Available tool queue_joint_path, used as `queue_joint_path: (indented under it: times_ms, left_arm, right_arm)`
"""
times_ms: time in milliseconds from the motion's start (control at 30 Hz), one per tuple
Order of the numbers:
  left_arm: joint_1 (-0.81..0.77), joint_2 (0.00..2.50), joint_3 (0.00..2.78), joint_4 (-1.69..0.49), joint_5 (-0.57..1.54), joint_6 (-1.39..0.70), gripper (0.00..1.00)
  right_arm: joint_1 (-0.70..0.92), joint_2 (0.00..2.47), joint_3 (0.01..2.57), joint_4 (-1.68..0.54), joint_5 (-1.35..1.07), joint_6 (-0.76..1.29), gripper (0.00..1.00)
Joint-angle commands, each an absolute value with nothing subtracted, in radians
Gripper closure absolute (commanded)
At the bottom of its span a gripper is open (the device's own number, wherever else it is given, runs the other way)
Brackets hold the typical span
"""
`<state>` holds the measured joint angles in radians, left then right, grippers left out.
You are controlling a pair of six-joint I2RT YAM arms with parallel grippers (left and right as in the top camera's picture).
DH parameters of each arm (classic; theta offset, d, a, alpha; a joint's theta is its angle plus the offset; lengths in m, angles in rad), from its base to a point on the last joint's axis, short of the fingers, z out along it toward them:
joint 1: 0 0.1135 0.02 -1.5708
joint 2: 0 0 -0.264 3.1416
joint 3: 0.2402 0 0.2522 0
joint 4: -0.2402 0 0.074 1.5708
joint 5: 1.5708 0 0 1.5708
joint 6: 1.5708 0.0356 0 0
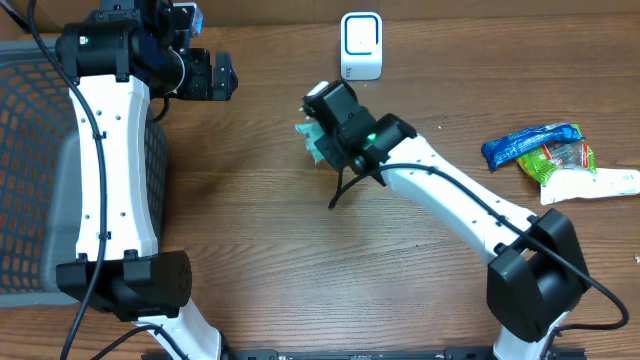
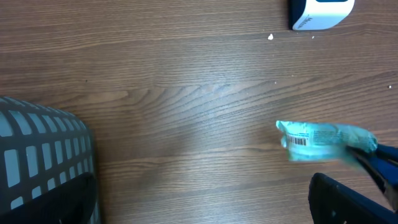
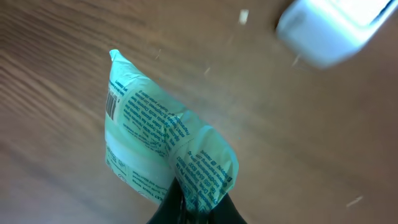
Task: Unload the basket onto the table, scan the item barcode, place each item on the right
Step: 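Carry the mint-green pack right and drop it on the pile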
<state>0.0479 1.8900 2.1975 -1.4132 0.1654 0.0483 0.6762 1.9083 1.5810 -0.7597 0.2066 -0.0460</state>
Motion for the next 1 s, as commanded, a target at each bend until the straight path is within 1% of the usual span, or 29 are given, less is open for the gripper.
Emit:
queue_joint_path:
  times_ms: [0,33,67,133,233,333,467,567,633,733,867,967]
  left_arm:
    - [0.051,1.896,2.194,-1.41,0.176,0.045,0.0]
    - [0.051,1.896,2.194,-1.41,0.176,0.045,0.0]
    - [0.051,1.896,2.194,-1.41,0.176,0.045,0.0]
    - [0.051,1.896,2.194,-1.41,0.176,0.045,0.0]
    - [0.051,1.896,2.194,-1.41,0.176,0.045,0.0]
    - [0.051,1.896,2.194,-1.41,0.176,0.045,0.01]
    - [0.051,1.896,2.194,-1.41,0.176,0.045,0.0]
    - [0.051,1.896,2.194,-1.41,0.176,0.045,0.0]
    - [0.051,1.896,2.194,-1.41,0.176,0.045,0.0]
    - [0.051,1.896,2.194,-1.41,0.176,0.045,0.01]
    - [0.051,1.896,2.194,-1.41,0.176,0.045,0.0]
    - [0.051,1.896,2.194,-1.41,0.176,0.045,0.01]
  right_arm:
    - [0.607,1.86,1.595,-0.809,0.077,0.241,0.96]
    - [0.572,1.839,1.599,-0.836,0.037,0.261,0.96]
    - [0.496,1.795,1.603,-0.863,-0.056,0.284,0.96]
    - [0.398,1.741,1.603,-0.875,-0.179,0.304,0.96]
    - [0.209,1.662,1.603,-0.893,-0.346,0.35,0.96]
    - [-0.005,1.614,1.603,-0.95,-0.373,0.437,0.96]
    - [-0.282,1.616,1.591,-1.054,-0.366,0.516,0.96]
    - [-0.451,1.618,1.523,-1.055,-0.313,0.566,0.96]
    - [-0.525,1.618,1.469,-1.029,-0.284,0.607,0.96]
    - [-0.62,1.618,1.358,-0.933,-0.284,0.689,0.96]
    - [-0.67,1.618,1.213,-0.785,-0.277,0.759,0.96]
    - [-0.673,1.618,1.154,-0.701,-0.278,0.759,0.96]
